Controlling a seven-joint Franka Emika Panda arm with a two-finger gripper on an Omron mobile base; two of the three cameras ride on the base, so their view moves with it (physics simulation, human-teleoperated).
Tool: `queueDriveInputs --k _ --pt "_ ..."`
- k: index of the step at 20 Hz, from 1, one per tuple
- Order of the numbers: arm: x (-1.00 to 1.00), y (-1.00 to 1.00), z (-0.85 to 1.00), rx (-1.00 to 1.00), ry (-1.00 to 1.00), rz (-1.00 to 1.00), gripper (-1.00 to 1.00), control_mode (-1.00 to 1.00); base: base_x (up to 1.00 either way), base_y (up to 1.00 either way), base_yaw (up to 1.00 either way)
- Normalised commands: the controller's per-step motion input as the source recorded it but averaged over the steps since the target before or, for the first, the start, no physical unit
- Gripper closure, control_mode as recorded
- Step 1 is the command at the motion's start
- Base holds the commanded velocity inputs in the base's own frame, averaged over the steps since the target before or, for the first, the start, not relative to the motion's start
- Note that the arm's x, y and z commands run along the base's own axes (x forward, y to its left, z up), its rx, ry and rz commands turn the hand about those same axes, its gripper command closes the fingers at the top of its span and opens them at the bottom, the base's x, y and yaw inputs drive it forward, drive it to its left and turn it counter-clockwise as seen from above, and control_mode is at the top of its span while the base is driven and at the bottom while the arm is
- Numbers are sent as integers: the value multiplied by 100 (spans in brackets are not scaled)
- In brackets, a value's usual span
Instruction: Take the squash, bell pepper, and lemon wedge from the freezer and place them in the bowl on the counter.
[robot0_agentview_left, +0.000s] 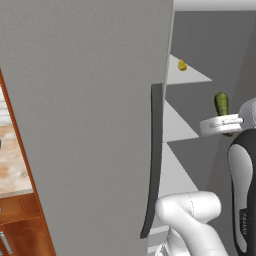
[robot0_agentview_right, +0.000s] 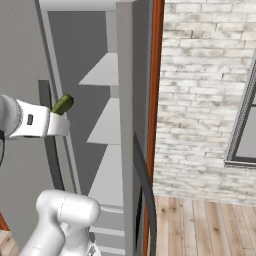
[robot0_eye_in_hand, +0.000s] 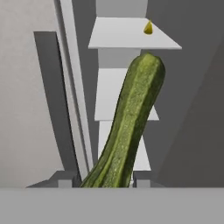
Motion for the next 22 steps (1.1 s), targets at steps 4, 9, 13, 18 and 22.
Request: queueDriveInputs --k 4,9,13,18,22 --pt "-18 0 0 0 5 2 100 -100 0 0 0" --pt "-14 -1 0 0 4 0 100 -100 0 0 0" --pt "-8 -2 0 0 3 0 100 100 -4 0 0" --pt "0 0 0 0 0 0 100 100 -57 2 0" --pt "0 0 0 0 0 0 100 100 -74 53 0"
